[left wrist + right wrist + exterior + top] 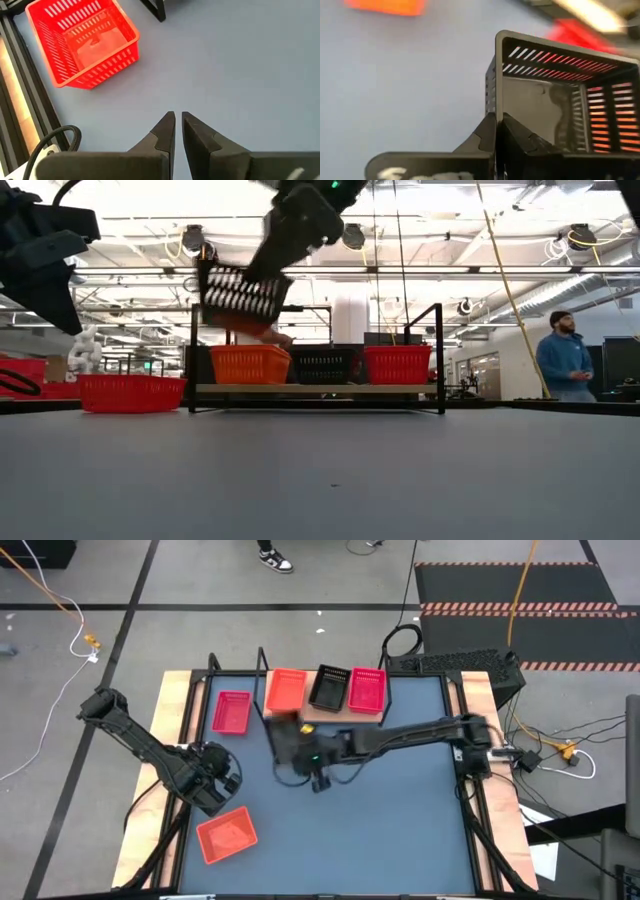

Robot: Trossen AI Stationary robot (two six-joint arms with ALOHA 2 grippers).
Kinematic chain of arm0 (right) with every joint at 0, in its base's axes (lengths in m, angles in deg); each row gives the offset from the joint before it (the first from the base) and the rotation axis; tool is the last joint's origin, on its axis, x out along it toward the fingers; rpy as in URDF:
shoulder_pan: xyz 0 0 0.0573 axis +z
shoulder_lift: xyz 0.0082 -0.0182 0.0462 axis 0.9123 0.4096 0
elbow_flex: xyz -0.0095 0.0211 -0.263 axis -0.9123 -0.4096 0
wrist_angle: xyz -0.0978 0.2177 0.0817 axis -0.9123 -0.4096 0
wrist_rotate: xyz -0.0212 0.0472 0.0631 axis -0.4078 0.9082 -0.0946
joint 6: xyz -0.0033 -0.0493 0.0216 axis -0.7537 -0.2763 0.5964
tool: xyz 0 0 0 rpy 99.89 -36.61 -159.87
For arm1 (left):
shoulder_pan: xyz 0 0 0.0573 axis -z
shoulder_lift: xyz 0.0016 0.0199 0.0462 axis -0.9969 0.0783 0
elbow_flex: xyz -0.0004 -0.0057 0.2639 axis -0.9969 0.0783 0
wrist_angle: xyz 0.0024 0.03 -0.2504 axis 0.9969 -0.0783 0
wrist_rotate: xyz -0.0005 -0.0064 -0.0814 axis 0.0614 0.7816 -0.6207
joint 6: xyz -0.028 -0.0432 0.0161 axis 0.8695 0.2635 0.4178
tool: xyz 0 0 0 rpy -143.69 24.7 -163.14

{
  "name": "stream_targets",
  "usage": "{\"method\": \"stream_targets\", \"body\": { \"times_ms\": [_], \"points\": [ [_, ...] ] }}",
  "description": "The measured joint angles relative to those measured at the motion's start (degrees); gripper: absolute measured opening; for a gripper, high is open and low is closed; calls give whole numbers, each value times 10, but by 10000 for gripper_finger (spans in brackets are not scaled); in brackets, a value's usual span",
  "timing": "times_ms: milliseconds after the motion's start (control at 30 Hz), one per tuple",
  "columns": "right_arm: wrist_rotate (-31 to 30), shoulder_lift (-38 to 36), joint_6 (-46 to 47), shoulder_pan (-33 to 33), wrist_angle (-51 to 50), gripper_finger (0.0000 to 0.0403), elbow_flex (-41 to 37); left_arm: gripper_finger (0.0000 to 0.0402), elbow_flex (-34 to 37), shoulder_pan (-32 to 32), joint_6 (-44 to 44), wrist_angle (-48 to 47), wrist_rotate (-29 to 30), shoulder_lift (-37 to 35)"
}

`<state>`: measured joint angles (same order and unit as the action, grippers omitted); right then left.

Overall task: Stack baskets on shelf by color
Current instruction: Stack the black bin on top of the black bin on the shelf

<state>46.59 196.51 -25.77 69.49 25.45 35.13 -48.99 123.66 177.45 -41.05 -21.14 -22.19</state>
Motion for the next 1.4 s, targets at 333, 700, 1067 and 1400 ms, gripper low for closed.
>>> {"method": "stream_targets", "body": {
  "times_ms": [333, 700, 1067, 1400],
  "points": [
    [-283, -156, 20, -38, 188, 5, -169, 37, 0, 15, -9, 51, 10, 22],
    [-179, -150, 106, -163, 182, 6, -235, 37, 0, 22, -7, 101, 10, 65],
    [-141, -143, 119, -176, 185, 11, -235, 37, 0, 20, -4, 101, 10, 69],
    [-140, -143, 124, -176, 189, 12, -252, 37, 0, 20, 0, 102, 10, 69]
  ]
}}
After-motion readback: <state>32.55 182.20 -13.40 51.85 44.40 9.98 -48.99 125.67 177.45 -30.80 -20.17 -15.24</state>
